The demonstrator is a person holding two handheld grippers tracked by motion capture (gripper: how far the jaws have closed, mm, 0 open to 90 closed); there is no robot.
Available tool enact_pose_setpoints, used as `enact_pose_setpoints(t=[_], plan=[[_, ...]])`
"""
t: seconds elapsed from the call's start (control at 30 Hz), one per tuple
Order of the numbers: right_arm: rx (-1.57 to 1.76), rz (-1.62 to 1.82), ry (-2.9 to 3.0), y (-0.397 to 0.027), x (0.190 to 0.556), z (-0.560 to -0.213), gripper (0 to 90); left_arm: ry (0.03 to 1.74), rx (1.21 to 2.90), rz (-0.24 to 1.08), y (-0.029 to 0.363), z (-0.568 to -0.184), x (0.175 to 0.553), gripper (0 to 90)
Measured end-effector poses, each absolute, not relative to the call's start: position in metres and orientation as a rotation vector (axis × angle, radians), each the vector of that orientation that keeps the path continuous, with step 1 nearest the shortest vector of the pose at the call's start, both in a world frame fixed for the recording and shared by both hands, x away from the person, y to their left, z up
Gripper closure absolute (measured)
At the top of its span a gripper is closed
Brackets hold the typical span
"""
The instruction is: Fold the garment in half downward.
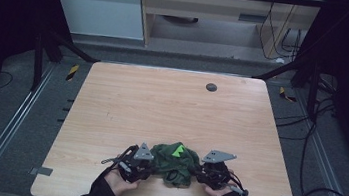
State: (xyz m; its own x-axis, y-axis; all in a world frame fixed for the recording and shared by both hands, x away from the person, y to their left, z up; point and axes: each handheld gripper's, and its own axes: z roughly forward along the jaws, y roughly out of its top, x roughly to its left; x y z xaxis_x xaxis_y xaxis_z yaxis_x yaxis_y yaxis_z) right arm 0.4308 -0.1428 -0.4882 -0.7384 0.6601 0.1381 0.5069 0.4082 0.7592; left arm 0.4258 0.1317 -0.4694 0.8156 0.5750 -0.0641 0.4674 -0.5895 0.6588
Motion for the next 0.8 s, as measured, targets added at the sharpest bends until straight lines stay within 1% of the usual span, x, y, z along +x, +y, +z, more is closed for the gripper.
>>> enact_pose_setpoints(t=[0.13, 0.33, 0.57, 0.8], plan=[[1.047, 1.219, 2.462, -0.142, 0.437, -0.488, 79.0, 0.770, 2.287, 0.200, 0.131, -0.471, 0.426, 82.5], [1.042, 1.253, 2.448, -0.144, 0.434, -0.482, 74.6, 0.782, 2.264, 0.214, 0.136, -0.467, 0.427, 80.8], [1.022, 1.363, 2.384, -0.149, 0.431, -0.460, 68.4, 0.768, 2.286, 0.216, 0.135, -0.467, 0.427, 81.3], [1.034, 1.426, 2.322, -0.149, 0.438, -0.447, 66.8, 0.759, 2.302, 0.213, 0.134, -0.468, 0.426, 81.4]])
